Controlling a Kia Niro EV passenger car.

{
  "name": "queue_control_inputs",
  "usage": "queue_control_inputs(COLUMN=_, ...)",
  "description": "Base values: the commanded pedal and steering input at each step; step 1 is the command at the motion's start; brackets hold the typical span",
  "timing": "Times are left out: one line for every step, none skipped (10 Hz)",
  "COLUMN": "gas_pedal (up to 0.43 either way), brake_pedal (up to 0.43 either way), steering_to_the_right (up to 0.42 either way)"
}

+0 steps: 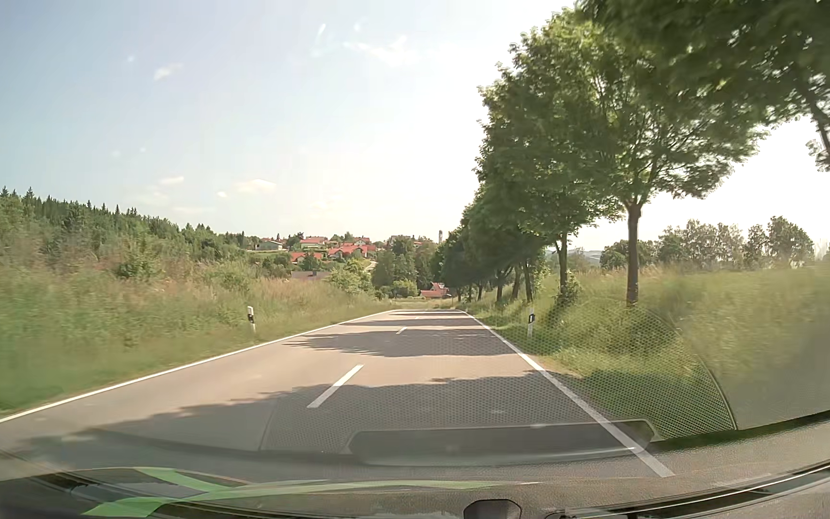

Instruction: Follow the waypoints while adhering to traffic rules and regulations

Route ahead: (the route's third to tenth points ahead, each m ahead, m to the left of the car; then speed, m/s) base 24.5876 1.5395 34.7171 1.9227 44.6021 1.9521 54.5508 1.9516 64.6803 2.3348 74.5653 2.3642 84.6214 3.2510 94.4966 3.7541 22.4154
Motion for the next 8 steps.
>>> queue_control_inputs(gas_pedal=0.0, brake_pedal=0.165, steering_to_the_right=-0.002)
queue_control_inputs(gas_pedal=0.0, brake_pedal=0.189, steering_to_the_right=-0.002)
queue_control_inputs(gas_pedal=0.0, brake_pedal=0.195, steering_to_the_right=-0.002)
queue_control_inputs(gas_pedal=0.0, brake_pedal=0.201, steering_to_the_right=-0.002)
queue_control_inputs(gas_pedal=0.0, brake_pedal=0.195, steering_to_the_right=-0.001)
queue_control_inputs(gas_pedal=0.0, brake_pedal=0.189, steering_to_the_right=0.0)
queue_control_inputs(gas_pedal=0.0, brake_pedal=0.183, steering_to_the_right=0.001)
queue_control_inputs(gas_pedal=0.0, brake_pedal=0.171, steering_to_the_right=0.002)
